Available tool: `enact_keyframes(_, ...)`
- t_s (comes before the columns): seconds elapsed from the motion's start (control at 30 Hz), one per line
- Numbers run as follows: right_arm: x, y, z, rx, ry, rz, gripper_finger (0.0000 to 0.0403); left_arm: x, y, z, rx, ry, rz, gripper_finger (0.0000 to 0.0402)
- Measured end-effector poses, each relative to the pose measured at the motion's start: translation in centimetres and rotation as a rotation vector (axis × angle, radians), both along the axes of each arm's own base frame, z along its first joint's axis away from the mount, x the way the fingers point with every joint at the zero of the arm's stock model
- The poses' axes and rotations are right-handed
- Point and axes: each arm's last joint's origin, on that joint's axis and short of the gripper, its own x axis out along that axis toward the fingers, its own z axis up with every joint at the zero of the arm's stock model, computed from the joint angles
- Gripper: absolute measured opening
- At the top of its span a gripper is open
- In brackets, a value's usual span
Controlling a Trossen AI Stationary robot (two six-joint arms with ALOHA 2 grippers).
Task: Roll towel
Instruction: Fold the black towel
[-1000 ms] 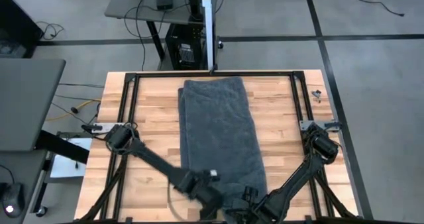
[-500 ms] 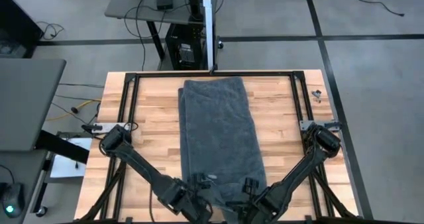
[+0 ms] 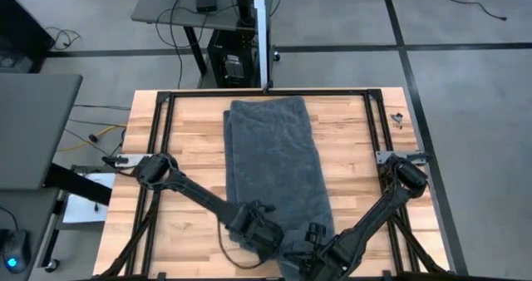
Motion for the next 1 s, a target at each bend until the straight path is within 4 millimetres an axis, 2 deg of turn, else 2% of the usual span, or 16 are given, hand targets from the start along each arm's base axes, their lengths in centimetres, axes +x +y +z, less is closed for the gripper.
enact_keyframes(0.1,-0.6,0.2,-0.1,-0.038,0.0,-0.008,0.0258,-2.2,-3.1,-0.2,-0.077,0.056,-0.079,0.0)
enact_keyframes(0.17,-0.9,0.3,-0.1,-0.06,-0.001,-0.005,0.0258,-3.7,-4.9,-1.0,-0.067,0.098,-0.103,0.0)
enact_keyframes(0.27,-0.7,-0.1,-0.1,-0.067,0.004,-0.011,0.0258,-5.7,-6.0,-1.6,-0.024,0.191,-0.074,0.0)
enact_keyframes(0.33,-0.5,-0.6,0.5,-0.06,-0.002,-0.023,0.0258,-6.4,-5.9,-0.7,-0.022,0.221,-0.018,0.0)
enact_keyframes(0.43,-0.5,-1.9,2.8,-0.025,-0.033,-0.053,0.0258,-7.2,-5.0,2.6,0.0,0.176,0.048,0.0)
enact_keyframes(0.53,-1.3,-3.8,5.7,-0.03,-0.069,-0.108,0.0258,-8.6,-3.8,5.6,0.066,0.072,0.123,0.0)
enact_keyframes(0.67,-3.6,-6.8,9.1,-0.112,-0.118,-0.248,0.0258,-10.8,-1.6,8.1,0.154,-0.006,0.202,0.0)
enact_keyframes(0.73,-4.9,-8.4,10.0,-0.11,-0.138,-0.334,0.0258,-12.2,0.0,8.8,0.188,-0.021,0.265,0.0)
enact_keyframes(0.83,-6.9,-10.7,9.2,-0.07,-0.148,-0.455,0.0258,-14.2,2.3,8.5,0.196,-0.018,0.333,0.0006)
enact_keyframes(1.0,-10.3,-14.3,5.0,0.072,-0.178,-0.655,0.0258,-16.3,5.7,6.1,0.046,-0.112,0.4,0.0042)
